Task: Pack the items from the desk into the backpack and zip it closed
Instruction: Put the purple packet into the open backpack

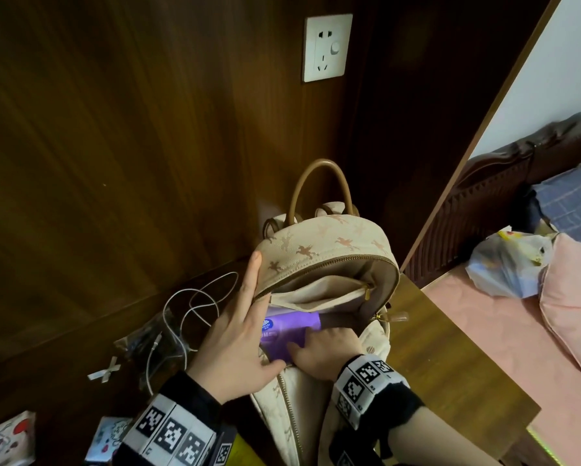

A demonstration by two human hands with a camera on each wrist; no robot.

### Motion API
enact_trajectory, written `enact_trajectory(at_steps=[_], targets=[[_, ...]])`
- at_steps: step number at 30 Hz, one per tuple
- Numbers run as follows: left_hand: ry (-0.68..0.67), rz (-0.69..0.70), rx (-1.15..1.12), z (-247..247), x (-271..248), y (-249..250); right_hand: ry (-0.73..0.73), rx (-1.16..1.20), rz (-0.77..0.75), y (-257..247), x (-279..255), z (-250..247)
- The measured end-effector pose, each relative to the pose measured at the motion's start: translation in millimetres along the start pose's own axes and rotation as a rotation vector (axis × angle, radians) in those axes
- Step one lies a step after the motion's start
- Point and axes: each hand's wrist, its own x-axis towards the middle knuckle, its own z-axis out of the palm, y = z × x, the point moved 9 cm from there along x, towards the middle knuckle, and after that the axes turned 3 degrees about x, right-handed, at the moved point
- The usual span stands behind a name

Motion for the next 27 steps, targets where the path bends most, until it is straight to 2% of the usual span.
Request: enact_trajectory(at_steps=[11,15,19,22,27], targets=[[0.004,-0.034,0.019,0,-3,-5,0.069,-0.011,-0.130,-5,3,4],[0.023,-0.053,0.009,-1,-10,-7,0.170,0.074,-0.142,-4,-13,-17],[0.047,-0.069,-0.086,1,-26,-7,0.141,0.121,-0.230,-7,-26,-23],[0.109,-0.102,-0.168,0,-46,-12,0.144,0.168,-0.386,-21,-42,-34],[0.259,-0.257,-0.122,-10,-93,-43,0.330,0.246,-0.641,-59,-93,-77]])
